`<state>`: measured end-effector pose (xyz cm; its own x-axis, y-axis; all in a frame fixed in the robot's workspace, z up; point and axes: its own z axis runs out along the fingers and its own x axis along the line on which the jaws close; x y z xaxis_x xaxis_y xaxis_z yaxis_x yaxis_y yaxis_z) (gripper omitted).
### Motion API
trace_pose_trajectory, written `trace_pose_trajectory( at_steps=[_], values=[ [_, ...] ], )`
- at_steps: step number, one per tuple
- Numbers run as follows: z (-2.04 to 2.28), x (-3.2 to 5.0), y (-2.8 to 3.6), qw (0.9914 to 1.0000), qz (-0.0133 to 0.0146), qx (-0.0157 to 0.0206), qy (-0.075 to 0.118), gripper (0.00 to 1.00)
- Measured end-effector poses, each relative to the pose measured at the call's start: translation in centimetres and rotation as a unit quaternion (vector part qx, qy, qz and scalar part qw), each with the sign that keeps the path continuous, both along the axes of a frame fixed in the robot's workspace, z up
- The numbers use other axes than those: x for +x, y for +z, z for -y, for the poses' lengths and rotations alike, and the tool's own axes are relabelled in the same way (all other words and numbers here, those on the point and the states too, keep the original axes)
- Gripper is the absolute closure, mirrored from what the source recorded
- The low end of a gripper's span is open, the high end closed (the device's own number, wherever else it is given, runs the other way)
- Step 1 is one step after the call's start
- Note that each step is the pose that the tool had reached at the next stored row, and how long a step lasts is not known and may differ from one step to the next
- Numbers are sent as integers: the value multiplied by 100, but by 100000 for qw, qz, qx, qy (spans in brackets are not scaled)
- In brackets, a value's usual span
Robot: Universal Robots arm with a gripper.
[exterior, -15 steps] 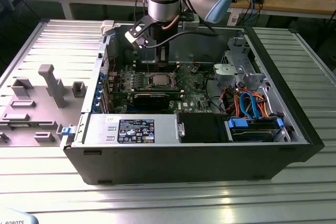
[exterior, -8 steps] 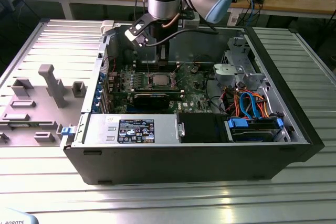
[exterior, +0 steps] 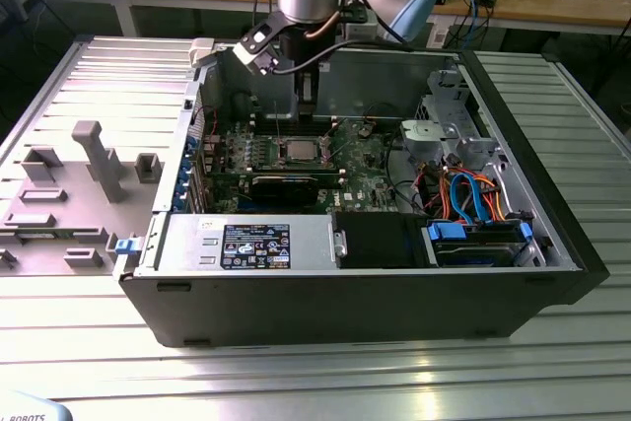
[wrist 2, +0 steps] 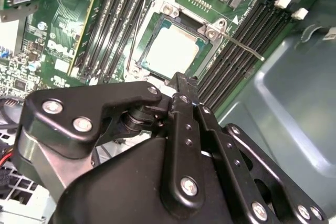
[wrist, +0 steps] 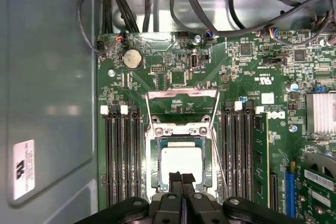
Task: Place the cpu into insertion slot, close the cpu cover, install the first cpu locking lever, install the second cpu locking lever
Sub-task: 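Close the cpu cover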
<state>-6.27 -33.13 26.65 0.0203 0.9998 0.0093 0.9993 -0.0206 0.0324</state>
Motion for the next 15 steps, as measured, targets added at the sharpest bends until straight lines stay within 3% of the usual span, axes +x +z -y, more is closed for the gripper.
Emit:
trace_pose_trajectory(
  at_steps=[6,15],
  values=[
    [0,0,21,99999,-16,324,0,89],
    [1,0,49,99999,-19,329,-1,89]
  ],
)
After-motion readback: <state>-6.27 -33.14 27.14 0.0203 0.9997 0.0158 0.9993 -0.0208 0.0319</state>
